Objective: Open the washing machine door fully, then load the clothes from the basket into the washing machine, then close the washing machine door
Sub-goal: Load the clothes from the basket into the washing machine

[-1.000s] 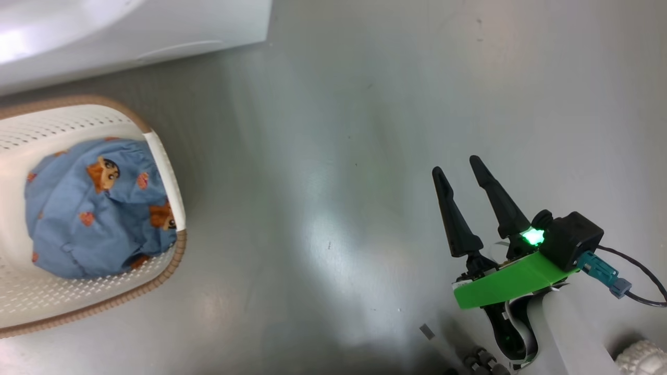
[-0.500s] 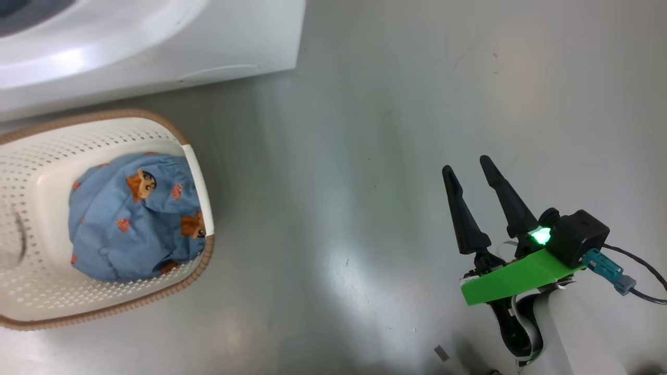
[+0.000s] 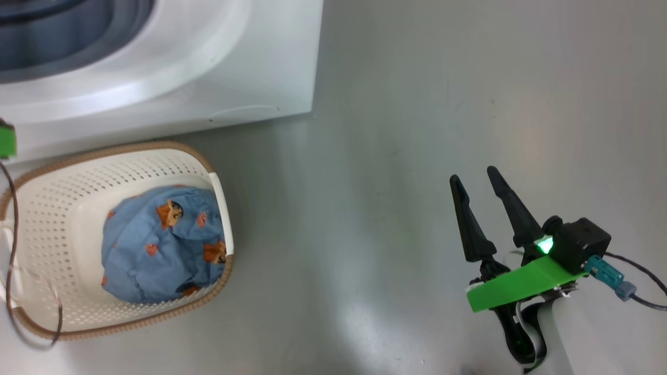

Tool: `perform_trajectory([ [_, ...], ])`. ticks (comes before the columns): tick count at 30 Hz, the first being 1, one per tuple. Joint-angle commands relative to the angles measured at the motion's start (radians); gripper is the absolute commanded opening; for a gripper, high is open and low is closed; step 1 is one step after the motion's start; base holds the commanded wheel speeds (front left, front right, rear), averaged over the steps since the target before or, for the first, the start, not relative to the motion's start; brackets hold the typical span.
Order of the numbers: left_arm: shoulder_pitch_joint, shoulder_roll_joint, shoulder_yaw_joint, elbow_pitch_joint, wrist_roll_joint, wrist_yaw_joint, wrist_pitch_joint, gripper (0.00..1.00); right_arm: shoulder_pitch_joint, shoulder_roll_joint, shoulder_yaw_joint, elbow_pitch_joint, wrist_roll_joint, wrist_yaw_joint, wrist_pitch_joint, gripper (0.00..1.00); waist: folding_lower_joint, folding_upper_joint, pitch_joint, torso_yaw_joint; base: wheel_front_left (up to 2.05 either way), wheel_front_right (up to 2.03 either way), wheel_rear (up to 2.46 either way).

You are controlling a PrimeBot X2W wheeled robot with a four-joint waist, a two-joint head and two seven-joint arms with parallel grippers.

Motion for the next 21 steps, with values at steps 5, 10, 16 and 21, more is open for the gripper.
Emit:
perform_trajectory([
  [5, 0.127, 0.010, 0.119, -0.118, 0.067, 0.005, -0.008, 1.00, 0.038, 0.003, 0.018, -0.016, -0.016, 0.002, -0.005, 1.00, 0.0000, 0.0000, -0.068, 0.012, 0.00, 0.00, 0.00],
  [10, 0.256, -0.047, 0.208, -0.221, 0.132, 0.005, -0.008, 1.00, 0.048, 0.003, 0.016, -0.020, -0.024, 0.002, -0.005, 1.00, 0.0000, 0.0000, -0.109, 0.015, 0.00, 0.00, 0.00],
  [16, 0.410, -0.105, 0.296, -0.312, 0.205, 0.005, -0.008, 1.00, 0.066, 0.003, 0.017, -0.019, -0.025, 0.002, -0.005, 1.00, 0.0000, 0.0000, -0.170, 0.013, 0.00, 0.00, 0.00],
  [21, 0.522, -0.141, 0.355, -0.354, 0.241, 0.005, -0.008, 1.00, 0.086, 0.003, 0.019, -0.005, -0.024, 0.002, -0.005, 1.00, 0.0000, 0.0000, -0.229, 0.012, 0.00, 0.00, 0.00],
])
